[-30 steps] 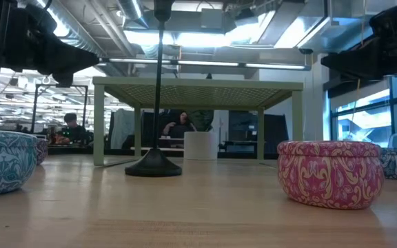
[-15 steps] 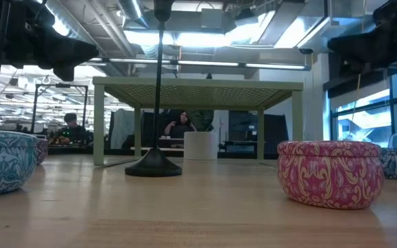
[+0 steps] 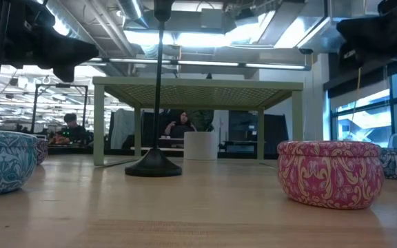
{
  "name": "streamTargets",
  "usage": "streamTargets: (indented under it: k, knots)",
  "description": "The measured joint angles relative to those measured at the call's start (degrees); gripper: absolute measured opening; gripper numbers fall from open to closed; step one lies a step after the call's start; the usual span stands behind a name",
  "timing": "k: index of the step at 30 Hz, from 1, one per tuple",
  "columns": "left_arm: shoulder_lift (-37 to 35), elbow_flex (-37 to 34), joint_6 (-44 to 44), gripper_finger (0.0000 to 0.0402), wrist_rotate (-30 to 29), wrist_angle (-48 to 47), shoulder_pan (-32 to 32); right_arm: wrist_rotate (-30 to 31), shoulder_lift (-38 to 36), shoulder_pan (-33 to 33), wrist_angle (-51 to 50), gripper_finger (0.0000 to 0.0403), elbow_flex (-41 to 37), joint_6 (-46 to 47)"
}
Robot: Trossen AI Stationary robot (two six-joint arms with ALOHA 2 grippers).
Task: Pick & Place candle stick holders
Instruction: Put the black candle holder on the shelf
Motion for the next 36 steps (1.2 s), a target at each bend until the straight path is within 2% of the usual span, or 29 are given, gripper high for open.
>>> streamTargets:
  k: [6, 10, 14, 17, 23, 28, 36]
  knots:
    - [0.0, 0.0, 0.7, 0.0063, -0.9, 0.0, 0.0, 0.9, 0.5, 0.0, 0.0, 0.0027, 0.0, 5.3]
    - [0.0, 0.0, 2.1, 0.0064, -0.8, 0.0, 0.0, 6.6, 1.5, 0.0, 0.8, 0.0027, 0.0, 4.8]
    - [0.0, 0.0, 0.0, 0.0074, 1.5, 0.0, 0.0, 9.6, 2.7, 0.0, 3.1, 0.0027, 0.0, 4.4]
    - [0.0, 0.0, -0.7, 0.0087, 2.1, 0.0, 0.0, 9.2, 3.5, 0.0, 5.0, 0.0028, 0.0, 4.1]
    - [0.0, 0.0, 0.0, 0.0124, -0.2, 0.4, 0.0, 9.3, 5.7, -0.1, 8.3, 0.0042, 0.0, -0.4]
    - [0.0, 0.0, 0.1, 0.0154, 0.0, 6.3, 0.0, 9.5, 7.7, -1.0, 13.6, 0.0065, 1.8, -3.1]
    - [0.0, 0.0, -2.2, 0.0167, 7.6, 12.7, 0.0, 7.7, 12.2, -1.6, 16.3, 0.0073, 7.1, -0.7]
